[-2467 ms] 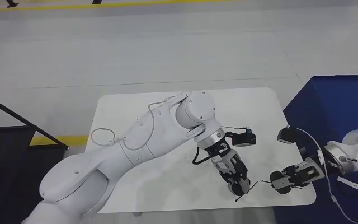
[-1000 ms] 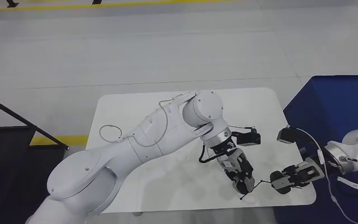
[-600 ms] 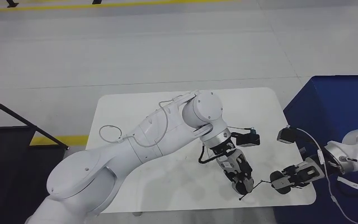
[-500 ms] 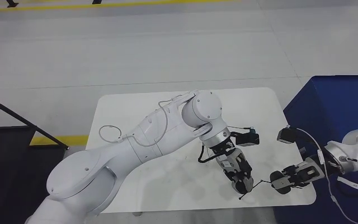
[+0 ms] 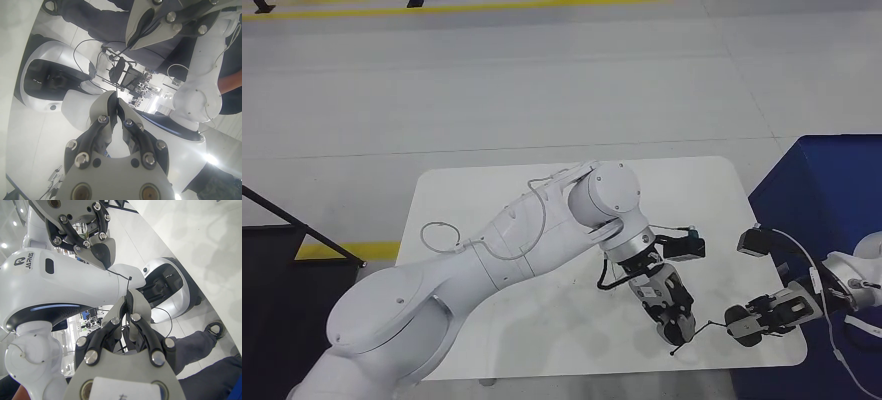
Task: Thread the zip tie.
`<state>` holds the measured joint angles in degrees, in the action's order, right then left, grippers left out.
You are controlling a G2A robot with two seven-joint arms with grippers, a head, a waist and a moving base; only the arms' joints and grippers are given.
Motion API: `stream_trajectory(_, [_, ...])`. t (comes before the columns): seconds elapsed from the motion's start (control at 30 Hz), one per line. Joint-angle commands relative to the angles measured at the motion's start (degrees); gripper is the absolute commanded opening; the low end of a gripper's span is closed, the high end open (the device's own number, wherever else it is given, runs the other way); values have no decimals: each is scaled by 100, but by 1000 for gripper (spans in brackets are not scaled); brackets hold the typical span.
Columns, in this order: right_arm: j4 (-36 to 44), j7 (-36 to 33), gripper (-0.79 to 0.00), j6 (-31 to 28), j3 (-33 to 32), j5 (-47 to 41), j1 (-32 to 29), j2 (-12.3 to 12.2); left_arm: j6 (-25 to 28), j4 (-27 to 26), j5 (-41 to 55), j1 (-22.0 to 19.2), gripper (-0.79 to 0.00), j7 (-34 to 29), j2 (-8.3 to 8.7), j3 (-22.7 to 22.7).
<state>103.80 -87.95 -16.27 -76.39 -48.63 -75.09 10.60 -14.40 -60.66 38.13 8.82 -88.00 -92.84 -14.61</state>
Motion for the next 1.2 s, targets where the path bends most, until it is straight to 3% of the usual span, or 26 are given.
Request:
stream_trajectory(0.0, [76, 155, -785, 23, 12, 82, -24, 19, 8, 31, 3, -17, -785, 0, -17, 10])
stream_trajectory(0.57, [139, 159, -785, -21, -155, 202, -148, 166, 6, 352, 216, -55, -785, 0, -105, 110])
stream_trajectory(1.17, [100, -5, -785, 137, -146, -177, -189, 257, -30, 112, 636, -149, -785, 0, 102, 487])
